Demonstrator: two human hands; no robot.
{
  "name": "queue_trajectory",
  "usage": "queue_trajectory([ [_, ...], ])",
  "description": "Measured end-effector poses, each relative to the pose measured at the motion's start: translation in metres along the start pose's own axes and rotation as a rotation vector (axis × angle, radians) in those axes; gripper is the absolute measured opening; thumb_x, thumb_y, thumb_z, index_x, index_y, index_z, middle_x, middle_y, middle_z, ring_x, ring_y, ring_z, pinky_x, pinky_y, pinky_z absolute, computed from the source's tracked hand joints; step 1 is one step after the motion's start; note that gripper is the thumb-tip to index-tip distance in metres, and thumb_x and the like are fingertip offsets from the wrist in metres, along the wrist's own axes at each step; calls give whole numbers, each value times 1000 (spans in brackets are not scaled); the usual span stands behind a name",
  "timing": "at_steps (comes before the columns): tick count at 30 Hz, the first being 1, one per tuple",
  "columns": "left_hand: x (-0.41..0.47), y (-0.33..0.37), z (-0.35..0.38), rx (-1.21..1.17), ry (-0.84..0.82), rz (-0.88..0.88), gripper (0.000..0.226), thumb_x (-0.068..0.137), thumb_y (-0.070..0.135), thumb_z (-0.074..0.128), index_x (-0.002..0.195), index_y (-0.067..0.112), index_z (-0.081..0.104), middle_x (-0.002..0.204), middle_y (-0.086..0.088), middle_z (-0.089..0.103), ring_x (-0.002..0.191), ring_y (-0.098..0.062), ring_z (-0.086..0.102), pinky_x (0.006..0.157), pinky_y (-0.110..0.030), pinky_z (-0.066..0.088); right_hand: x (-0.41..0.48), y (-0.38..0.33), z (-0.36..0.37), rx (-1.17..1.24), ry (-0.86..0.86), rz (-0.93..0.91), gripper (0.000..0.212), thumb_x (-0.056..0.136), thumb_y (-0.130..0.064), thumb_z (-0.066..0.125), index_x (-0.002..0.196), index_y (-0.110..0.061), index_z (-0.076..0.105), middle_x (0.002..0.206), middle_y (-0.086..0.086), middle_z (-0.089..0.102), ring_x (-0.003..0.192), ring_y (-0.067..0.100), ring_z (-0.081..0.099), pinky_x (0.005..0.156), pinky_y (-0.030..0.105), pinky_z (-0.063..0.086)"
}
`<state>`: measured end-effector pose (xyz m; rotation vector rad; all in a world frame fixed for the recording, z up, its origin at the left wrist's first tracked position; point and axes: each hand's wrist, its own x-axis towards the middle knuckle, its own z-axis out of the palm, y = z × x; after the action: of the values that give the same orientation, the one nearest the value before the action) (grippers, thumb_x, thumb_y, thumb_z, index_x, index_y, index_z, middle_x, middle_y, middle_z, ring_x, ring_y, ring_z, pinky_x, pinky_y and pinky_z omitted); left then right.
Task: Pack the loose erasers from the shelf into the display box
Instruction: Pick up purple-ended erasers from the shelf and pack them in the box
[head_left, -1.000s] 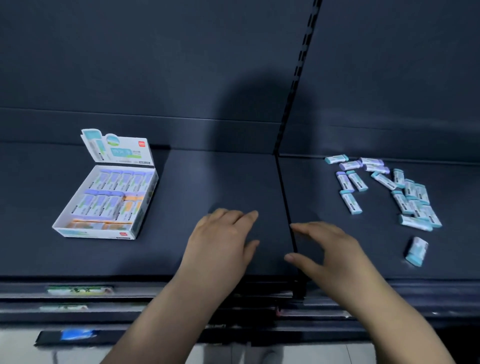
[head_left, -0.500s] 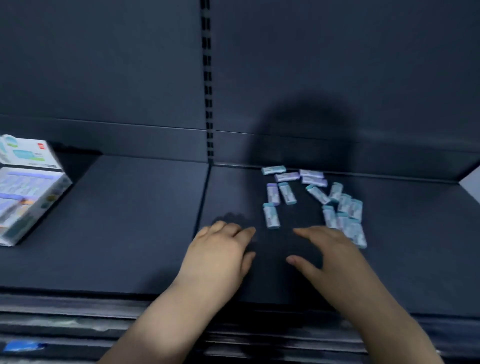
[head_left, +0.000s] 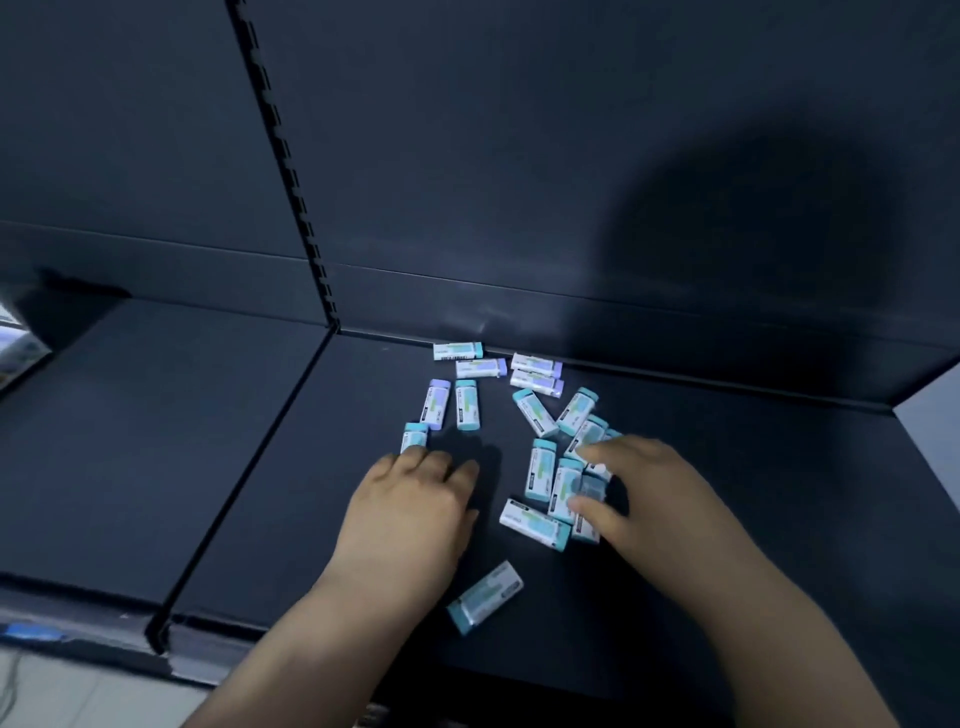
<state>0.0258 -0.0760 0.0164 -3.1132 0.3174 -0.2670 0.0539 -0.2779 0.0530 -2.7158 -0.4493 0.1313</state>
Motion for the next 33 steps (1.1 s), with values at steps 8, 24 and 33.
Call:
queue_trajectory([
  [8, 3, -32, -8, -2, 9, -73, 44, 48, 28, 87, 88, 15, 74, 74, -1, 69, 66, -26, 64, 60, -35, 53, 92, 7, 9, -14, 32, 135, 20, 88, -17, 54, 106, -13, 62, 110, 6, 57, 101, 28, 56, 86, 37, 47],
  [24, 47, -64, -8, -29, -45, -29, 47, 66, 35, 78, 110, 25, 67, 93, 5, 67, 86, -21, 61, 73, -31, 49, 114, 17, 22, -157, 104, 149, 22, 97, -17, 37, 113, -12, 51, 107, 8, 54, 94, 23, 53, 75, 30, 42],
  [33, 87, -76, 5, -140, -205, 43, 49, 91, 35, 52, 138, 29, 39, 141, 10, 40, 129, -16, 33, 101, -28, 28, 71, -17, 6, 239, -227, -9, 12, 93, -31, 48, 90, -33, 59, 88, -15, 62, 81, -2, 55, 75, 18, 43],
])
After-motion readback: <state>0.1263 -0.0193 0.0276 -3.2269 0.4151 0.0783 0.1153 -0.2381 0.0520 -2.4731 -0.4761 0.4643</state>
